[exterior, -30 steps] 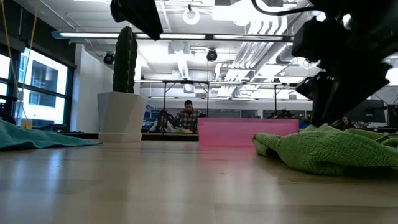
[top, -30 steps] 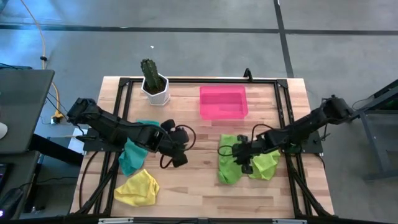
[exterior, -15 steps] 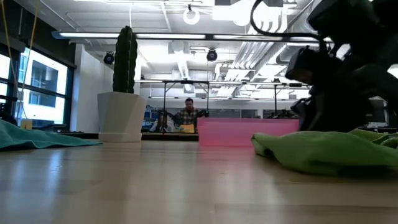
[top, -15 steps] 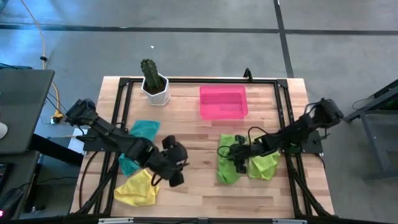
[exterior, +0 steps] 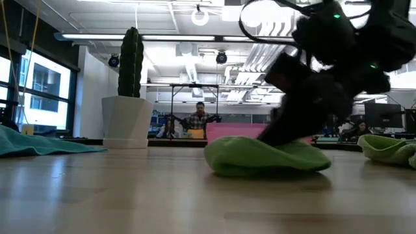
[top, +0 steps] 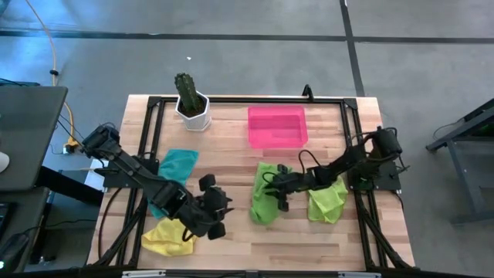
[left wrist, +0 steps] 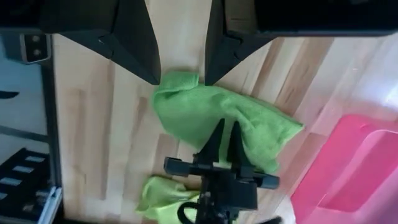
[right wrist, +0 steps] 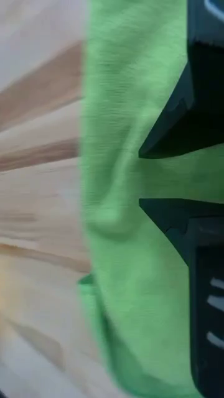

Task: Roll microfiber towels into tight, uniform cylinder then place into a basket
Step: Roll the green microfiber cloth

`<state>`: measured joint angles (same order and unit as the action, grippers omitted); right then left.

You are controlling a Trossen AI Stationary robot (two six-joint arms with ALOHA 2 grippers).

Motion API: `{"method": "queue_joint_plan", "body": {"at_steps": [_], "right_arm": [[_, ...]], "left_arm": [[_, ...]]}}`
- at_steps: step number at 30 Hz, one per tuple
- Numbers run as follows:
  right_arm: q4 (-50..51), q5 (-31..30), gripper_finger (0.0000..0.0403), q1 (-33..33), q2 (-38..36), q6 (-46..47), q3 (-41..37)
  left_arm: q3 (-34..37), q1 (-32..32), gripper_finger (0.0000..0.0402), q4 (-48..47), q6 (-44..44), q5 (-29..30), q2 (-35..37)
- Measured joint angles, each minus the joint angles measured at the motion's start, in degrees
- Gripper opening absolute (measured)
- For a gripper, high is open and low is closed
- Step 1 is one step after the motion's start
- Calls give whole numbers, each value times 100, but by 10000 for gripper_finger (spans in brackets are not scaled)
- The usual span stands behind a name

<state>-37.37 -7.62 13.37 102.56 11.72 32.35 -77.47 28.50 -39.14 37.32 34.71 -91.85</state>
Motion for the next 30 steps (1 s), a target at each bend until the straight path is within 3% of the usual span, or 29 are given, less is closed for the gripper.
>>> {"method": "queue_joint_plan", "body": {"at_steps": [6,14,19,30], "right_arm": [[858,388,106,-26,-107,-420,739],[3464,1229,106,276,-251,23,1734],[4573,1257,106,730,-253,27,2072],[5672,1249,106,1625,-256,678,2281]], "left_arm": [[2,-172,115,-1,-365,-109,-366],[-4,-392,115,49,-613,-674,-863],[0,-539,115,329,-1006,-968,-1336],[2,-895,115,1978,-2842,-2085,-2273]]}}
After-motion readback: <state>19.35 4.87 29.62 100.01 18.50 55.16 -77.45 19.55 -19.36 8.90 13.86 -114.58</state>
